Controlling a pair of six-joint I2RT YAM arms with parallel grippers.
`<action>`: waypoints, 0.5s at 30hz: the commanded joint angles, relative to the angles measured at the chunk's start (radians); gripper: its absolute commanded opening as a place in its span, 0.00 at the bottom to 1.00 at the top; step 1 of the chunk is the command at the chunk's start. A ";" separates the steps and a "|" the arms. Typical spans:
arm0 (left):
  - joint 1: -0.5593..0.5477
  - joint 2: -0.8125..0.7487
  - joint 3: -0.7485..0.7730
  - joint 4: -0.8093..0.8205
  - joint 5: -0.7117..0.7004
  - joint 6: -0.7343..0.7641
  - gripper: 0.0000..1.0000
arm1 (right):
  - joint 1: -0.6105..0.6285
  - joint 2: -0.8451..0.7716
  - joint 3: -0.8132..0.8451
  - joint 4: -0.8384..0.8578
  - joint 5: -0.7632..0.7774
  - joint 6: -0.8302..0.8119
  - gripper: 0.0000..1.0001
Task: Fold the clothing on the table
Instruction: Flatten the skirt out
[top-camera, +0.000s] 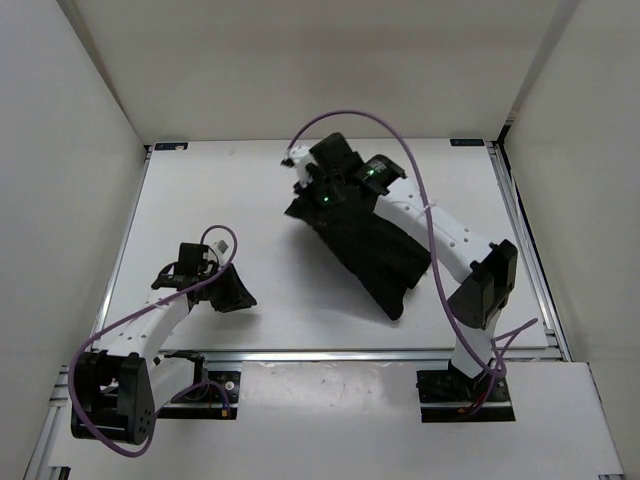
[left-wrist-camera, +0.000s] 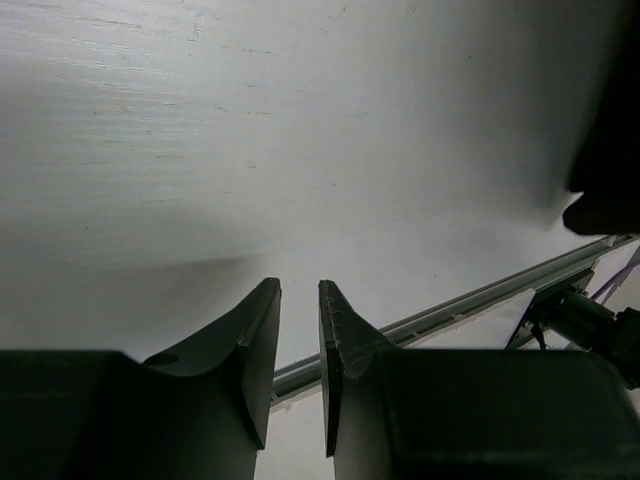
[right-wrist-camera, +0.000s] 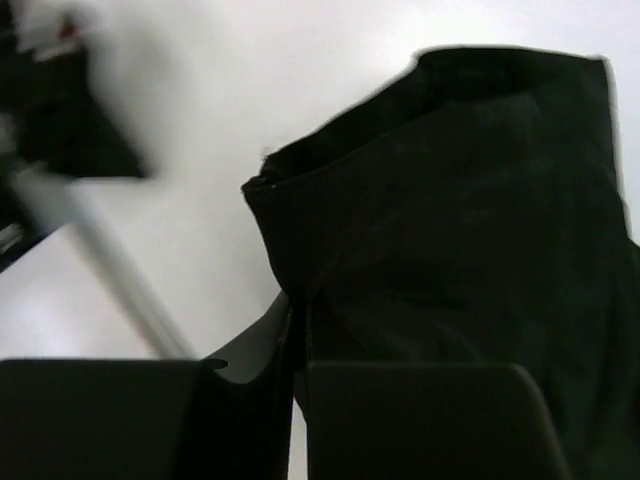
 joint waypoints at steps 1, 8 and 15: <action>0.012 -0.015 -0.005 0.029 0.031 -0.007 0.33 | 0.082 -0.091 0.035 0.049 -0.344 -0.105 0.00; 0.021 -0.009 -0.027 0.059 0.039 -0.018 0.33 | -0.100 -0.533 -0.236 0.512 -0.478 0.173 0.00; 0.041 -0.004 -0.027 0.053 0.039 -0.012 0.34 | -0.520 -0.598 -0.500 0.505 -0.412 0.319 0.00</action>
